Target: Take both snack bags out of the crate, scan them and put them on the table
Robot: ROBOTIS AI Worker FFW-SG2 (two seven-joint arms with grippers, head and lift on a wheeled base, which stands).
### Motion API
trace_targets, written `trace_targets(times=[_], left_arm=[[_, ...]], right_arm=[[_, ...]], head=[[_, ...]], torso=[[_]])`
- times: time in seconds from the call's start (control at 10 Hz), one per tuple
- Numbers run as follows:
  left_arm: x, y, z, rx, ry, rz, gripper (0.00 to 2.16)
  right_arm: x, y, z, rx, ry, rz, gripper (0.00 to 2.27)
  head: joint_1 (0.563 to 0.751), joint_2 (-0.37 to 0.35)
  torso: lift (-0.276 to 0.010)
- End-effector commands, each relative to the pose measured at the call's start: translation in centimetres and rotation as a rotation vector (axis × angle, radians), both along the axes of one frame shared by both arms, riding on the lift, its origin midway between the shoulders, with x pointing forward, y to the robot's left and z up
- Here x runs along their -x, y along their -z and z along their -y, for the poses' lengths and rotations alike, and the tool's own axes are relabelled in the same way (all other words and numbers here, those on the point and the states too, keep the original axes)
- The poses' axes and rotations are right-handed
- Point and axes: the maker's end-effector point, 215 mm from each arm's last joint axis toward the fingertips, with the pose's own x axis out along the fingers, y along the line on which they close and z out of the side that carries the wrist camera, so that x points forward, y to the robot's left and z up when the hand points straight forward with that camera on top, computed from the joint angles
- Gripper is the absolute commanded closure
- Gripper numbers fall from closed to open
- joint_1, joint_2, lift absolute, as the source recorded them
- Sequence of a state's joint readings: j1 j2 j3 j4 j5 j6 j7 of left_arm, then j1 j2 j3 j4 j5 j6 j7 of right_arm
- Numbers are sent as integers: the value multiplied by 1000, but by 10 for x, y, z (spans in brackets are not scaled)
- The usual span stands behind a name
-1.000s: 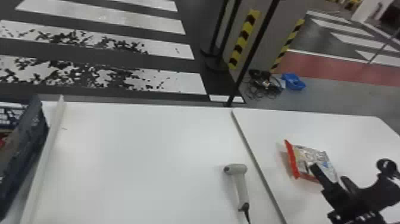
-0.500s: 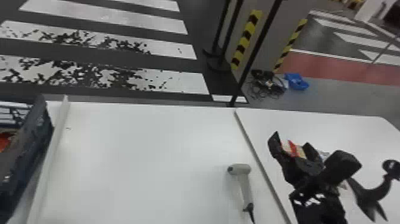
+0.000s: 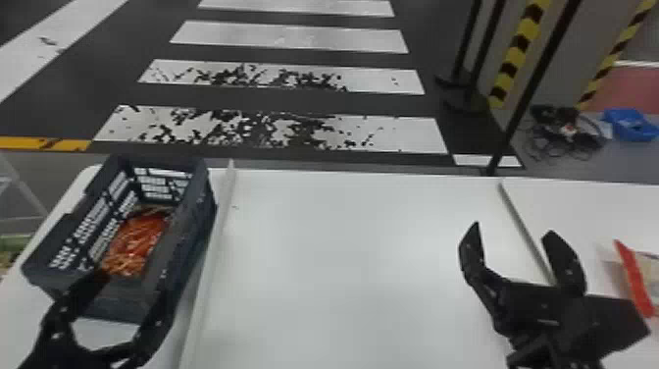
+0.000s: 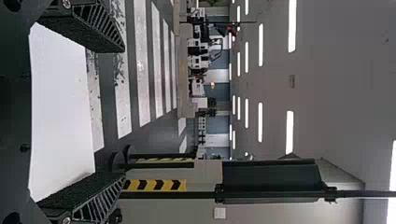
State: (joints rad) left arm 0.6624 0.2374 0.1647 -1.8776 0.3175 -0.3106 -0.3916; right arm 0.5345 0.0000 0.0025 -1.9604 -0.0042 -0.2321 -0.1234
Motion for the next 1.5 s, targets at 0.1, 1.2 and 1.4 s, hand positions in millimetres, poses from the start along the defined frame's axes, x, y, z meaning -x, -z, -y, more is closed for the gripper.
trace_targets(times=[0.1,1.2,1.4], left_arm=[[-2,-1,4,21,-2,2,80],[-11,-62,36,23,-11,-4,80],[-21,-82,9,3,-51,15,80]], right_arm=[[29,17,-64,-2,-61,-3,46],[73,104,-116,0,-105,-217,63],[76,111,-116,2,-105,-238,66]], head=[[695,57],[695,156],[695,169]], torso=[[-92],[-92],[-92]])
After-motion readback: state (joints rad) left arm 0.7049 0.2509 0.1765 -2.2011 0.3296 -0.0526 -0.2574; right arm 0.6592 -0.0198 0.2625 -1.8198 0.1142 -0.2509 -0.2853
